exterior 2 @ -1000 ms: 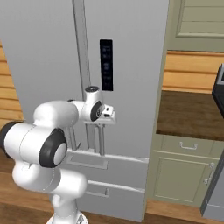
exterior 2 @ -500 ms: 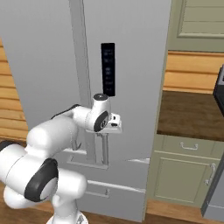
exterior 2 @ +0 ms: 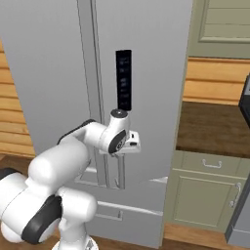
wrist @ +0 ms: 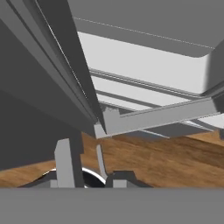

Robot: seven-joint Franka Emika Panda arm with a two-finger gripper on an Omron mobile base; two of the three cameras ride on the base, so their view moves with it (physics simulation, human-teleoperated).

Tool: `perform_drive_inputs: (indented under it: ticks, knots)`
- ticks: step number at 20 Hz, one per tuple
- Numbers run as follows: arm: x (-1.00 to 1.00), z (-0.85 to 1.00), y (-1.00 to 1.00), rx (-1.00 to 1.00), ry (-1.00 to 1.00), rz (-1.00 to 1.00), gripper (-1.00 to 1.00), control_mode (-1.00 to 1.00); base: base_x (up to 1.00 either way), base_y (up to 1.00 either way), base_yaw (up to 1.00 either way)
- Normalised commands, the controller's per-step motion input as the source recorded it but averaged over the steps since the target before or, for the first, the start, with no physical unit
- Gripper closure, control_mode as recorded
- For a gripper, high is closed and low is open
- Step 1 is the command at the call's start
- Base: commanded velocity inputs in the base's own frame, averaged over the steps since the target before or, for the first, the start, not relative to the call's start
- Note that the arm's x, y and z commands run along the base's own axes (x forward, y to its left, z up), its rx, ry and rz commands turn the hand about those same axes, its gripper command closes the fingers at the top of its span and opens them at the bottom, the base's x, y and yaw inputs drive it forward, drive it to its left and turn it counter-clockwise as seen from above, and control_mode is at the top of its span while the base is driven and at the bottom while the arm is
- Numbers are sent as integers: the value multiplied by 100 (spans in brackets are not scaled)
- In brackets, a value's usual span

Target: Take the strawberry from the fridge and place it on top of the pancake, located on the dining counter.

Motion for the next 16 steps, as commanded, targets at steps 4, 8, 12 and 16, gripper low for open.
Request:
perform_drive_inputs:
  ticks: [4,8,12,16]
  knots:
    - [-4,-9,-32,5,0,0,-100,-100,0,0,0]
    - [-2,-4,0,0,0,0,-100,-100,0,0,0]
    - [-8,32,0,-2,0,-1,-100,-100,0,0,0]
    - [-11,69,0,-9,0,-6,-100,-100,0,0,0]
